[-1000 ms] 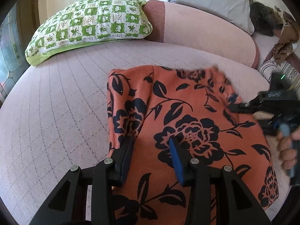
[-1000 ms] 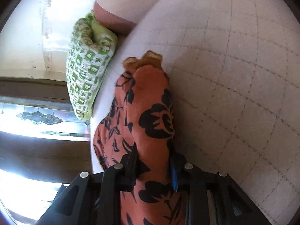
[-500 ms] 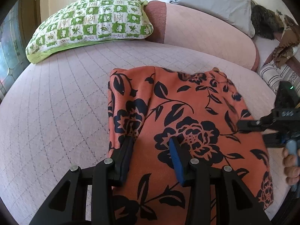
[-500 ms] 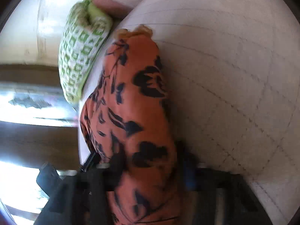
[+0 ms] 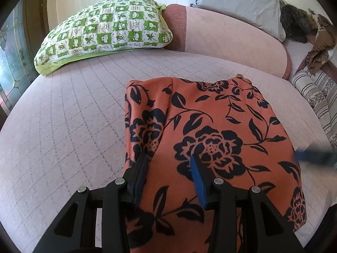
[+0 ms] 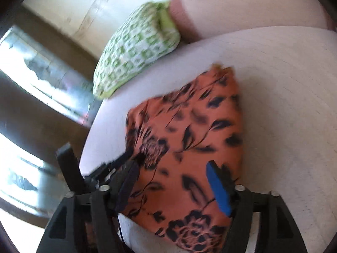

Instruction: Fold small clothes

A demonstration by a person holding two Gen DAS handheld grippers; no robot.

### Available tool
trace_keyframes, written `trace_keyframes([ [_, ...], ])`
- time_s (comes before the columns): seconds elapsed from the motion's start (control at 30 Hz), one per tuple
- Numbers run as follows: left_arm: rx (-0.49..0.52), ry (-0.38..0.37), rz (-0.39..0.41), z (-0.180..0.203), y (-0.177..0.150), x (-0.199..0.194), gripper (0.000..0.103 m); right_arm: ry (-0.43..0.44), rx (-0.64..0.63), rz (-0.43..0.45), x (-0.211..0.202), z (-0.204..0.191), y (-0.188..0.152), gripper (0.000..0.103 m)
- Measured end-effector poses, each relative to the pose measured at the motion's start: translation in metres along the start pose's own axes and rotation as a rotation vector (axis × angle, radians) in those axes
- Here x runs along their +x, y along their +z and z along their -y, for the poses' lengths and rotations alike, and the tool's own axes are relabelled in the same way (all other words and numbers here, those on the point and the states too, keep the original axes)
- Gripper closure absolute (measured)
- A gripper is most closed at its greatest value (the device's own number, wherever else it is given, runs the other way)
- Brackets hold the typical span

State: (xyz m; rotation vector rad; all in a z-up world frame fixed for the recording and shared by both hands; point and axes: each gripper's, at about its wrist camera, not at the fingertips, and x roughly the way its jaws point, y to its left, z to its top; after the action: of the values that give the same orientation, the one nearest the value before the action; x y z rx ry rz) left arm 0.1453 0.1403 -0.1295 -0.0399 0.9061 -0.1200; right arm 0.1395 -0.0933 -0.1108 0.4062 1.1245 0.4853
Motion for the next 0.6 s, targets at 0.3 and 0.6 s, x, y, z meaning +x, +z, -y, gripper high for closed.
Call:
trace_keyframes([
  [0.3,-0.108,0.032,-0.017,-0.033,-0.024,-0.038,0.038,-0.001,-0.045,0.063,-0.010,-0.021,-0.008,0.024],
  [0.6,-0.403,-0.318,-0.176,-0.074,-0.055,-0.035,0.035,0.014,-0.037,0.001,0.018,-0.012,-0.017,0.022],
])
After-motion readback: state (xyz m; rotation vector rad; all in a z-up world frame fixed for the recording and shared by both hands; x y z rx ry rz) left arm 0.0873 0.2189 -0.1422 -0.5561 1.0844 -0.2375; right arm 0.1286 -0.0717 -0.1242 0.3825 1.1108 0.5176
